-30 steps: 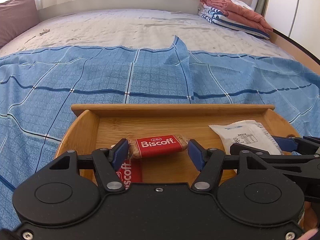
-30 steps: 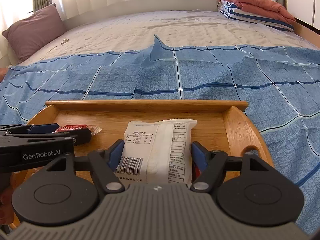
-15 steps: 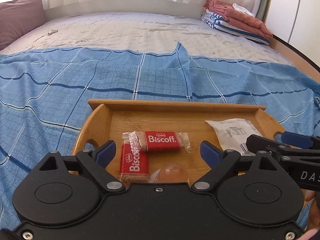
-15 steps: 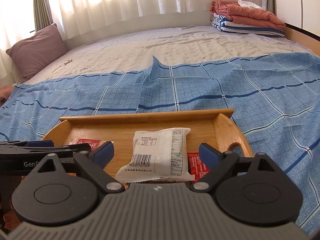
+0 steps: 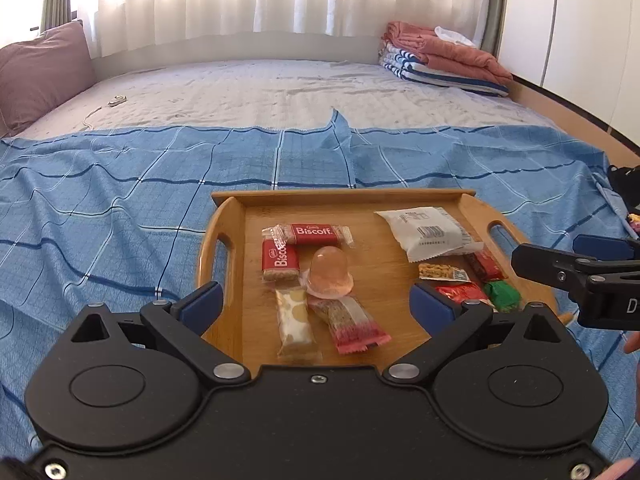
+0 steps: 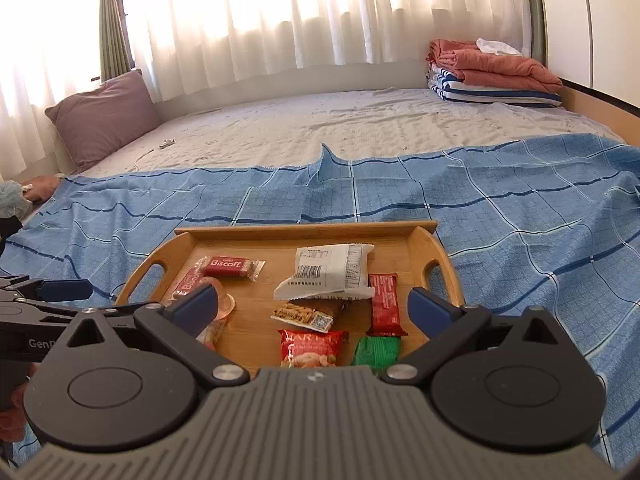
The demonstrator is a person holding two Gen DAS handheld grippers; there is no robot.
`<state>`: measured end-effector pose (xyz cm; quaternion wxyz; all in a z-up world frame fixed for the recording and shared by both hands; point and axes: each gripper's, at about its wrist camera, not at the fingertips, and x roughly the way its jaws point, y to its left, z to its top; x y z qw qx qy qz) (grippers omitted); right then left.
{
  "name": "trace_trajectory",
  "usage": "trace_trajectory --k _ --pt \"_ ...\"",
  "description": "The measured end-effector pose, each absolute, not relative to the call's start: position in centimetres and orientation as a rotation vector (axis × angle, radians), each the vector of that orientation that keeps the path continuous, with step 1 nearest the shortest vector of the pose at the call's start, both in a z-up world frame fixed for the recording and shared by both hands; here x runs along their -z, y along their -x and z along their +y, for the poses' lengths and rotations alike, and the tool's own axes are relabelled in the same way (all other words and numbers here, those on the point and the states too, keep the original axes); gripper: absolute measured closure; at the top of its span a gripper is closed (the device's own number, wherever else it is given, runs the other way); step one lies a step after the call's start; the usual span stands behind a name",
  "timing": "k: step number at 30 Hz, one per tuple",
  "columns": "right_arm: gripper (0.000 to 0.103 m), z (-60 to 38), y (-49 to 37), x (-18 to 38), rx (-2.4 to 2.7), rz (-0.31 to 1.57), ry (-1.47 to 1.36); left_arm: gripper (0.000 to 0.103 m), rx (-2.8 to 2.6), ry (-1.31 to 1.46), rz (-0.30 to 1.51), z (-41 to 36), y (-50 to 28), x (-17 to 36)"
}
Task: Organize snacks
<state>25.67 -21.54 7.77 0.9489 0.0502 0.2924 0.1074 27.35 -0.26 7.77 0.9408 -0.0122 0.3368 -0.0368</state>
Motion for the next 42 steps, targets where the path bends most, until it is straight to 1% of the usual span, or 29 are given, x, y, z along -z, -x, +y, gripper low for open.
trace_trajectory --k 7,13,19,24,32,42 --pt "0.000 -23.0 -20.8 -7.1 -0.223 0.574 -0.090 0.001 0.093 0.022 0.645 0.0 -21.6 -8.0" --pt "0.000 -24.4 -18.1 -4.3 -0.206 0.603 -0.083 0.000 0.091 0.023 0.656 0.1 -18.5 -6.0" --pt "0.000 -25.2 -17.1 -1.4 -0.178 0.672 -0.035 0.000 0.088 0.013 0.710 0.0 -17.0 -2.8" --pt "0.000 -25.8 -16.8 -0.1 -0.173 0.720 -0.030 0.000 0.110 -0.041 0.722 -0.8 -16.0 -1.5" --pt "0.000 -26.0 -17.0 0.9 -0.166 0.793 -0.049 0.000 0.135 -0.054 0.765 -1.1 -15.1 -0.5" --pt "0.000 -23.9 -15.6 1.2 -0.209 0.805 0.118 0.000 0.122 -0.092 0.785 -0.6 -13.5 1.3"
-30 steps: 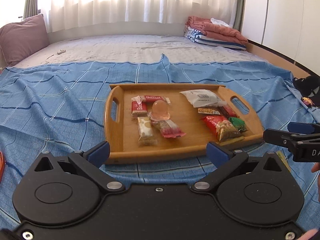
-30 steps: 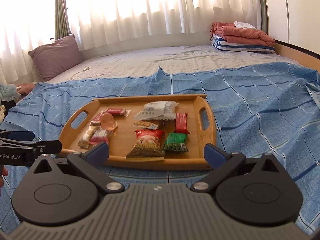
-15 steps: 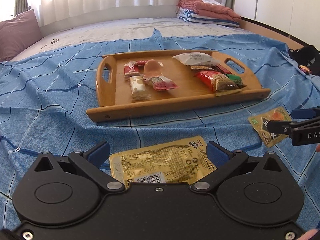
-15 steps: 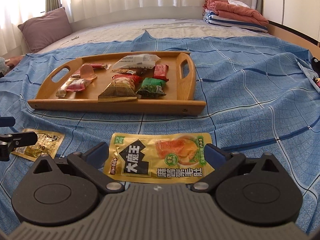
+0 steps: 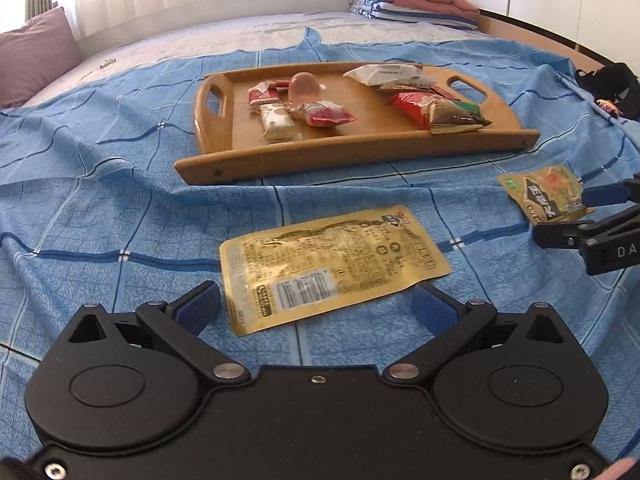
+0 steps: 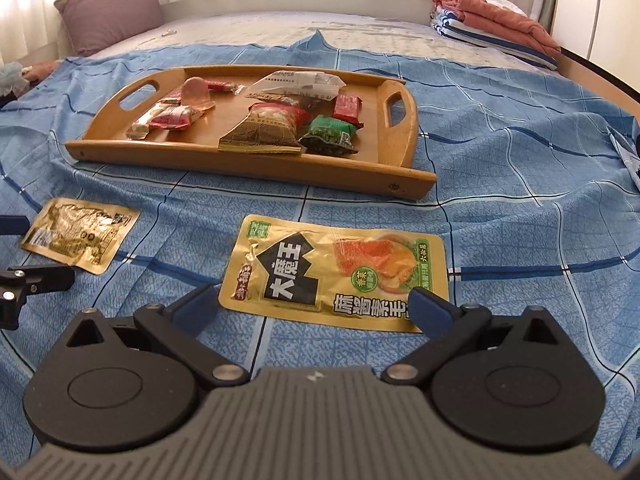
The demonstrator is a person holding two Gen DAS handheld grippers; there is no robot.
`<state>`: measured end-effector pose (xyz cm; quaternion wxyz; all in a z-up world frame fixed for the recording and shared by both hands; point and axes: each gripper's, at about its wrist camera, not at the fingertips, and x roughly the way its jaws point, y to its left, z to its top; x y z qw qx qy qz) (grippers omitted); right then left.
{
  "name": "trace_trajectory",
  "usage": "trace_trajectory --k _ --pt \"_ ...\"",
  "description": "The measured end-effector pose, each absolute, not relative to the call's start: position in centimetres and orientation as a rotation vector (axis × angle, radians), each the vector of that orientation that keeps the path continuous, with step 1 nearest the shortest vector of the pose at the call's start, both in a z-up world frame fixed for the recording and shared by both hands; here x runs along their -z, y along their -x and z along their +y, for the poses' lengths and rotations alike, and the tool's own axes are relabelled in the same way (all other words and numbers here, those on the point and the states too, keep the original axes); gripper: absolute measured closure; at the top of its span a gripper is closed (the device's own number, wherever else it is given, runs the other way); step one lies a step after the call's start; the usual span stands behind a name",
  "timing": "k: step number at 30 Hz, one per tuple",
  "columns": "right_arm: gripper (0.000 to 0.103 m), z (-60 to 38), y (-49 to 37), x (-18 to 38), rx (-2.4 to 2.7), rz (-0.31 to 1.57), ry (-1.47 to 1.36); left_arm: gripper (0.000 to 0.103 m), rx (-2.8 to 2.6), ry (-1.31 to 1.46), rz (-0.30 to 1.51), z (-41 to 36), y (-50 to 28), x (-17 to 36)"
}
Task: Organize snacks
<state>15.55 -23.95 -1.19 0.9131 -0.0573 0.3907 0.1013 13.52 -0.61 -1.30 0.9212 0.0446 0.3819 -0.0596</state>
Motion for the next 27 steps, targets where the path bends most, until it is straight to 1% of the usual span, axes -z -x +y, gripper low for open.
trace_trajectory --k 9,13,15,16,17,20,22,24,25,27 --pt "0.000 -24.6 -15.5 1.3 -0.171 0.801 0.131 0.000 0.089 -0.037 0.797 0.6 -14.1 1.2" --pt "0.000 -25.0 -15.6 1.3 -0.142 0.800 0.118 0.001 0.163 -0.046 0.811 0.1 -13.9 1.0" --pt "0.000 -25.2 -15.7 1.3 -0.126 0.801 0.114 0.006 0.216 -0.044 0.798 -0.2 -13.5 0.8" --pt "0.000 -25.3 -15.7 1.3 -0.120 0.801 0.113 0.013 0.240 -0.047 0.794 -0.4 -13.4 0.7" --pt "0.000 -25.4 -15.7 1.3 -0.113 0.801 0.113 0.016 0.261 -0.050 0.794 -0.6 -13.2 0.6" --pt "0.000 -25.6 -15.8 1.3 -0.095 0.800 0.112 0.019 0.332 -0.051 0.805 -1.1 -12.5 0.3" --pt "0.000 -25.8 -15.9 1.3 -0.085 0.801 0.112 0.019 0.377 -0.047 0.803 -1.2 -12.0 0.0" --pt "0.000 -25.9 -16.0 1.3 -0.077 0.802 0.116 0.016 0.376 -0.066 0.774 -1.2 -11.9 -0.4" --pt "0.000 -25.9 -16.1 1.3 -0.074 0.803 0.117 0.013 0.360 -0.085 0.752 -1.3 -11.9 -0.6" --pt "0.000 -25.9 -16.2 1.4 -0.068 0.804 0.117 0.012 0.342 -0.119 0.721 -1.5 -12.5 -0.9"
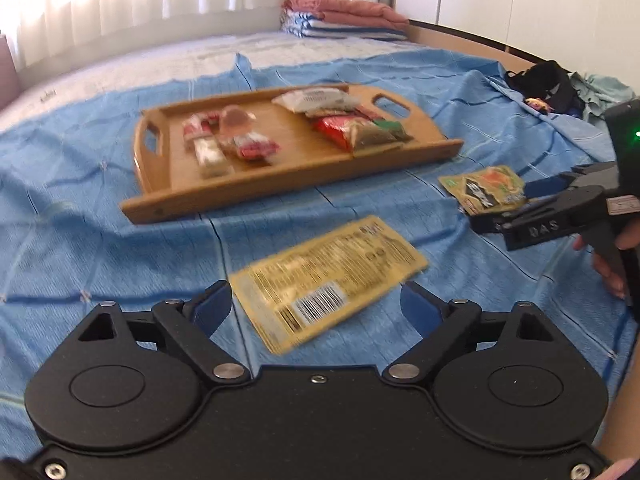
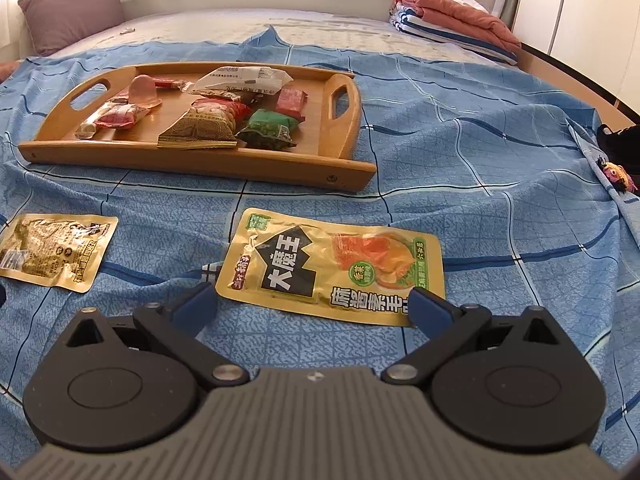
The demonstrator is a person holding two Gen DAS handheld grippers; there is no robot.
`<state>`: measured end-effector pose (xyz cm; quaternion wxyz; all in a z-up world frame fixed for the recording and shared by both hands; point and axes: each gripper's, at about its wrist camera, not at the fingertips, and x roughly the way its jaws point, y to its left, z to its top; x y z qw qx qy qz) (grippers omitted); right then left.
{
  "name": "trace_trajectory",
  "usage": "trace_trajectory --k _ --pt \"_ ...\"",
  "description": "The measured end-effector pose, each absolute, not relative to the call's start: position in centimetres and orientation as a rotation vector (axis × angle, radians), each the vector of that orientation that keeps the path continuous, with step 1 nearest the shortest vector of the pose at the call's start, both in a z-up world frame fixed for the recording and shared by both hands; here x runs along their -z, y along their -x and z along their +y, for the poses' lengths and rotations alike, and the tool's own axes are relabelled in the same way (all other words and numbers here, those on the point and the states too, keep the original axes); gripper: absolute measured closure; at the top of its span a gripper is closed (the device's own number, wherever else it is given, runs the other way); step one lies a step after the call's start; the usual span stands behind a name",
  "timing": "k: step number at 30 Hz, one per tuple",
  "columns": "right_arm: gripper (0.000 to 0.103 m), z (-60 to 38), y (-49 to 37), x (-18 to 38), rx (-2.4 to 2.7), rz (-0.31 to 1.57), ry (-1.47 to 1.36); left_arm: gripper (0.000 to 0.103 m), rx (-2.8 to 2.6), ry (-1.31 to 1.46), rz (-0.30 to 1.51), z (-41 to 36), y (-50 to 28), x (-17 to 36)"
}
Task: Organize snacks
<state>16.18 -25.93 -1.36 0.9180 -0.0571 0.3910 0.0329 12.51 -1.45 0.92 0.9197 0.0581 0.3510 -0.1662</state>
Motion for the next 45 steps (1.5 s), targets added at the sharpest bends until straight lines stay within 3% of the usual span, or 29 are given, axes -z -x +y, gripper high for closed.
trace_trajectory --k 8,13,30,33,36,45 --pt "0.000 -26.3 -16.1 1.4 -0.065 0.807 0.109 0.008 0.444 -0.261 0.695 -4.6 -15.9 0.1" --pt "0.000 -27.1 -15.9 1.5 -0.069 0.805 0.097 0.007 0.509 -0.278 0.785 -5.9 -17.0 1.7" --pt "0.000 -27.4 -16.1 0.9 -0.176 0.827 0.223 0.012 0.508 -0.212 0.806 -5.3 -12.7 0.1" --pt "0.000 -27.8 -17.0 0.7 -0.210 0.855 0.236 0.017 0.463 -0.160 0.841 -5.2 -13.5 0.8" --pt "0.000 -28.5 -18.0 0.8 -0.213 0.878 0.179 0.039 0.422 -0.156 0.813 -5.1 -13.4 0.5" --pt "0.000 -25.9 -17.1 1.0 -0.307 0.877 0.159 0.041 0.346 -0.082 0.771 -4.0 -13.2 -0.1"
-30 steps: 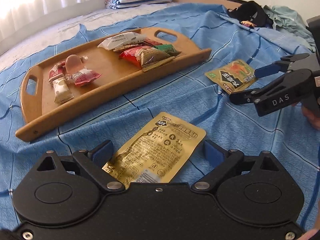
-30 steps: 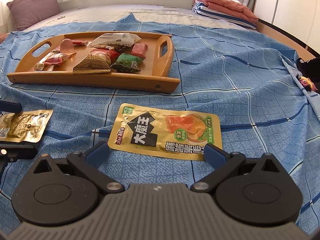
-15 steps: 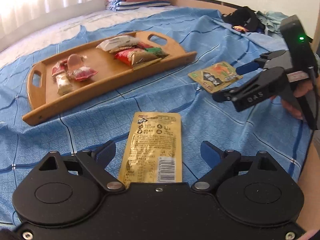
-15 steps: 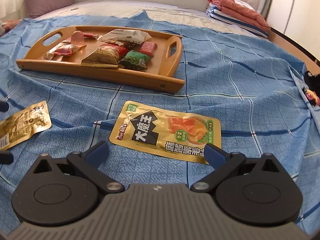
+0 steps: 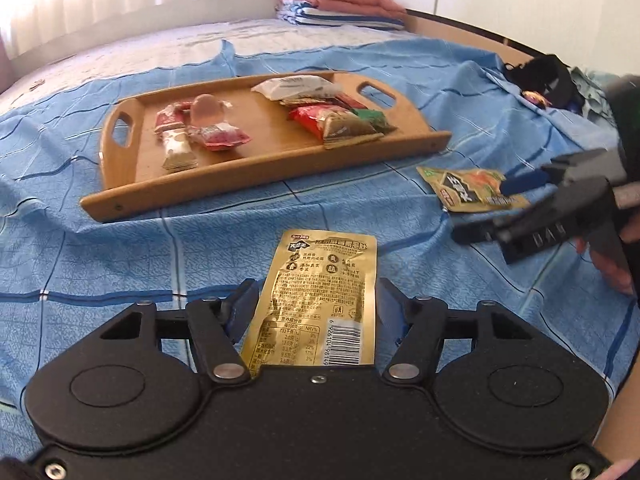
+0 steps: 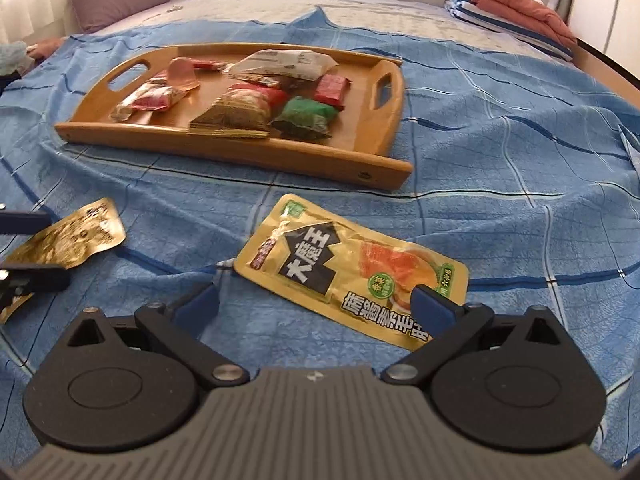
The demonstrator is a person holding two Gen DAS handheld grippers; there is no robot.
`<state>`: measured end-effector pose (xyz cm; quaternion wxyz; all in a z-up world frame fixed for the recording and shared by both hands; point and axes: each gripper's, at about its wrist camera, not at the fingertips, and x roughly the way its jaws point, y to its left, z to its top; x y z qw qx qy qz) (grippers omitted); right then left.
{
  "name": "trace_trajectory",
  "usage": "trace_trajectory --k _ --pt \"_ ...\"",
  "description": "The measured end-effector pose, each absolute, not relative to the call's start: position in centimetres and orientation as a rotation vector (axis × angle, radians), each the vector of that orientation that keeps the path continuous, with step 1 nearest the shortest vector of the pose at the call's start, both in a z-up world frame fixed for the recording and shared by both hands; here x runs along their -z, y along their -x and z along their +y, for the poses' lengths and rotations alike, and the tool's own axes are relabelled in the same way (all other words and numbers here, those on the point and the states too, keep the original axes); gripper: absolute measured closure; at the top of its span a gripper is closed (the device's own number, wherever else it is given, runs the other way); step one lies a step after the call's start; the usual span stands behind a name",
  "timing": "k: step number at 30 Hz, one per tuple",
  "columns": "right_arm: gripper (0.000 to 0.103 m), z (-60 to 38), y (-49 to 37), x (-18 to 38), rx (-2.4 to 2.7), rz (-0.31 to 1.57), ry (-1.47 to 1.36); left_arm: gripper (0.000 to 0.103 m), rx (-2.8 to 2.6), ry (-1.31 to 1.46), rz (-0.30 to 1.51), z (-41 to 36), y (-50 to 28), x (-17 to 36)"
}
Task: Organize snacks
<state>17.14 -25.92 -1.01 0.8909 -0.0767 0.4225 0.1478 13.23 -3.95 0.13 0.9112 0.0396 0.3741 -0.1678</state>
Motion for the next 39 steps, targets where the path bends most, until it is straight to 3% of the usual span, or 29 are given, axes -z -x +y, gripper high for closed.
trace_trajectory --k 6,12,19,27,31,36,39 --pt "0.000 -24.2 -15.4 -0.5 -0.501 0.852 0.207 0.041 0.319 -0.085 0.772 -3.2 -13.6 -0.1" --pt "0.000 -25.8 -18.3 0.0 -0.281 0.853 0.428 0.041 0.307 -0.103 0.774 -3.2 -13.1 0.4" --pt "0.000 -28.8 -22.6 1.7 -0.313 0.952 0.196 0.039 0.298 -0.121 0.776 -3.6 -13.1 0.7" --pt "0.000 -27.8 -23.1 1.6 -0.304 0.970 0.195 0.038 0.285 -0.118 0.777 -3.8 -13.1 0.9" --pt "0.008 -27.5 -22.1 1.3 -0.285 0.954 0.176 0.037 0.274 -0.114 0.776 -3.9 -13.1 1.0" --pt "0.030 -26.3 -20.6 0.5 -0.260 0.958 0.170 0.037 0.271 -0.106 0.770 -3.9 -13.1 1.0" --pt "0.035 -25.6 -19.6 0.2 -0.255 0.956 0.175 0.037 0.268 -0.098 0.769 -3.8 -13.1 1.0"
